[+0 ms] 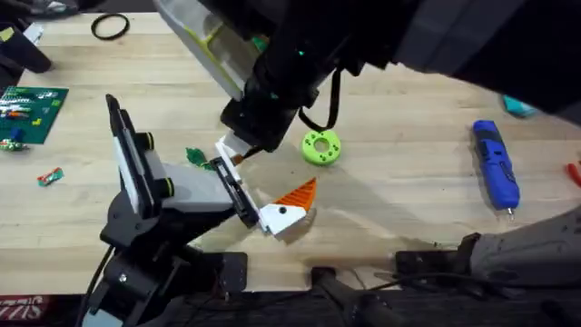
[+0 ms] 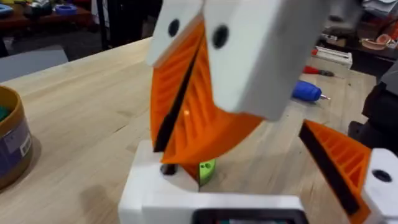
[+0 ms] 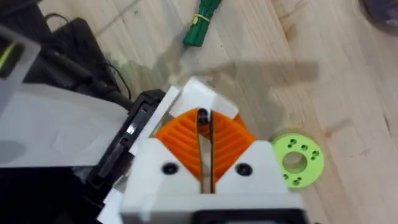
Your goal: Pick up the gripper from the table and insert it into the empty holder that is missing its gripper. Then pick up a screw, insert it into the mounting hole, and use the screwdriver to tighten it. Finally, clean up the table by picking up the vegetable and placing it into the bucket.
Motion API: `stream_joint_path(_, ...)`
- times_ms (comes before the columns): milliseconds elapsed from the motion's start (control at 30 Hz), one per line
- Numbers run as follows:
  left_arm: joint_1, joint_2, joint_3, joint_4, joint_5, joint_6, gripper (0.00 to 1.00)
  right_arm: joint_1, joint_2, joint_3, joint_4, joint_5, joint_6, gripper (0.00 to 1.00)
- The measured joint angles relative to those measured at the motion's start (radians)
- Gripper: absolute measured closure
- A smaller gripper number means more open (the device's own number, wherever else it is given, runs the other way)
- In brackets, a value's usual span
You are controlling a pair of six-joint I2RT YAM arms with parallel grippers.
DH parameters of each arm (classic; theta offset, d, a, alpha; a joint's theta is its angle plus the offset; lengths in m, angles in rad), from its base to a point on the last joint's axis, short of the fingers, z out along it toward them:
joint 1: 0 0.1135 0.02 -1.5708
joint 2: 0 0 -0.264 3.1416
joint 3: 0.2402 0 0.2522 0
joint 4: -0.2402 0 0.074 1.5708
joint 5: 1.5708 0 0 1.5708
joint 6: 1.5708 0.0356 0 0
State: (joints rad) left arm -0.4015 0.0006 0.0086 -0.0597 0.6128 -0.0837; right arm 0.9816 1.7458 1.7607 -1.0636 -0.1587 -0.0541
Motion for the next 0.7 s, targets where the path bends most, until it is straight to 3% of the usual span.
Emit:
stream_joint_path(67,0.000,0.000,0.000,0.000,0.000,0.000,0.016,0.000,0.000,0.000,0.001,0.001,0.000,0.771)
stream_joint_path(233,0.000,0.000,0.000,0.000,0.000,0.000,0.016,0.000,0.000,0.000,0.000,0.002,-0.001,0.215)
stream_joint_path(333,0.000,0.000,0.000,0.000,-0.003,-0.001,0.016,-0.015,-0.002,0.000,0.000,0.012,-0.003,0.012)
stream_joint_path(500,0.000,0.000,0.000,0.000,-0.003,-0.001,0.016,-0.039,-0.021,0.000,-0.013,0.007,-0.003,0.012)
stream_joint_path(700,0.000,0.000,0.000,0.000,-0.003,0.000,0.016,-0.129,-0.093,0.000,-0.076,0.014,-0.003,0.012)
